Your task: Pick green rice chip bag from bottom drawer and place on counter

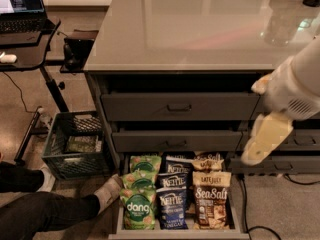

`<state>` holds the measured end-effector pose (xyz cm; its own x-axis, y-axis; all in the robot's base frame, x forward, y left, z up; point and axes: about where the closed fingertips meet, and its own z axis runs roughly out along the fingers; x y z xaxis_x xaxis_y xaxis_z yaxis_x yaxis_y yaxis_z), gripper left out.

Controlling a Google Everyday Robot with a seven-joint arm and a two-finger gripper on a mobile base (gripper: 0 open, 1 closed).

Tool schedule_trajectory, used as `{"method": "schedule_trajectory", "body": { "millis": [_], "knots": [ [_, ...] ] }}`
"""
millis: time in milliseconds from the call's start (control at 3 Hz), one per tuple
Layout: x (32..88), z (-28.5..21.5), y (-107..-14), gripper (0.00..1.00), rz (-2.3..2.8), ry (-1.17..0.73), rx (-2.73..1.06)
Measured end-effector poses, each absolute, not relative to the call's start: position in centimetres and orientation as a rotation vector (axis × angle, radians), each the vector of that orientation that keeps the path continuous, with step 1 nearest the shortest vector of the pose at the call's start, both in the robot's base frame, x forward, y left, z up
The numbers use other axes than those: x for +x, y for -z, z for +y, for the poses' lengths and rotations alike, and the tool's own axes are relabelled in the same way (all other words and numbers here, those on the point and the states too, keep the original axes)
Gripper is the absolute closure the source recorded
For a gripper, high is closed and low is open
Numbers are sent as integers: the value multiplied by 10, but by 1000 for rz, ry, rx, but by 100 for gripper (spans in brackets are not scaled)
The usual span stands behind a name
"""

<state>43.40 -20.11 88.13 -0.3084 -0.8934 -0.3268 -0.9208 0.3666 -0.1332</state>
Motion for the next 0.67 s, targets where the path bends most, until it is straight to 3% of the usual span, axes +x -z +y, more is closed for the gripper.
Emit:
{"method": "schedule_trajectory", "body": {
  "millis": [667],
  "knots": [
    [445,-179,-791,0,2213,-251,-1578]
  ]
}}
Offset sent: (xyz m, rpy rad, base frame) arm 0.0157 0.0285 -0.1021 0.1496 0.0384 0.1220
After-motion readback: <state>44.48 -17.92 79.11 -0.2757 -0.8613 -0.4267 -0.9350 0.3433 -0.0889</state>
